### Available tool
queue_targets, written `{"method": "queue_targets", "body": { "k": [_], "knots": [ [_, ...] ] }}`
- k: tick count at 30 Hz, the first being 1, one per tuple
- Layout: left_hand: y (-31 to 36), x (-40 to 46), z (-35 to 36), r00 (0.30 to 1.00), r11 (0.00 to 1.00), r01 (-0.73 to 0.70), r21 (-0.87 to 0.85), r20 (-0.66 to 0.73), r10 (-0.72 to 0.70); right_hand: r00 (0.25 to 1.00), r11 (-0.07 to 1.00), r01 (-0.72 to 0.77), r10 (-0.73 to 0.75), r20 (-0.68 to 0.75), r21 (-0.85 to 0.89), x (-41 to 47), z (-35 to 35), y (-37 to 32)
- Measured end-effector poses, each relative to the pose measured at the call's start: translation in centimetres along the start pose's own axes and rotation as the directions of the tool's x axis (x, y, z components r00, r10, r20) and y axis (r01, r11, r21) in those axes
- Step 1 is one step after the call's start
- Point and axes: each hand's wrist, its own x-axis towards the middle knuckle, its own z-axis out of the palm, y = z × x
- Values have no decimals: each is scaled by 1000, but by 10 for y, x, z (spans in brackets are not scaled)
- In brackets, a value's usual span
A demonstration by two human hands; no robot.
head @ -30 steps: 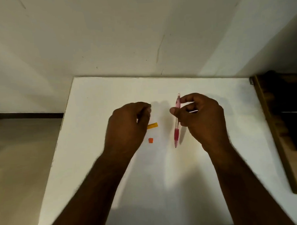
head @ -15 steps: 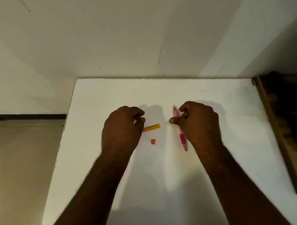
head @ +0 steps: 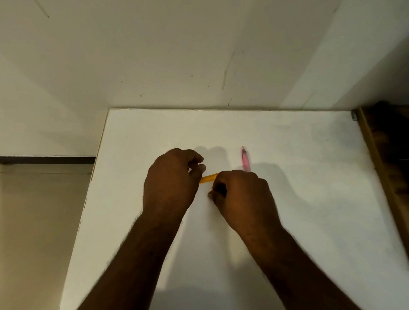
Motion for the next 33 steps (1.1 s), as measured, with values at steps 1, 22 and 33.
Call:
{"method": "queue_targets", "body": {
  "k": [1, 22, 33],
  "knots": [
    [-1, 0, 1, 1000, 1000, 2, 5, 14, -2, 1000, 1000, -1, 1, -4, 11, 0, 0, 0],
    [17, -7, 7, 989, 990, -133, 45, 70, 130, 889, 262, -262, 439, 126, 929, 17, -48, 19],
    [27, -12, 2, 968, 968, -240, -70, -94, 233, 934, 339, -153, 357, 24, 928, 16, -46, 12]
  ]
}}
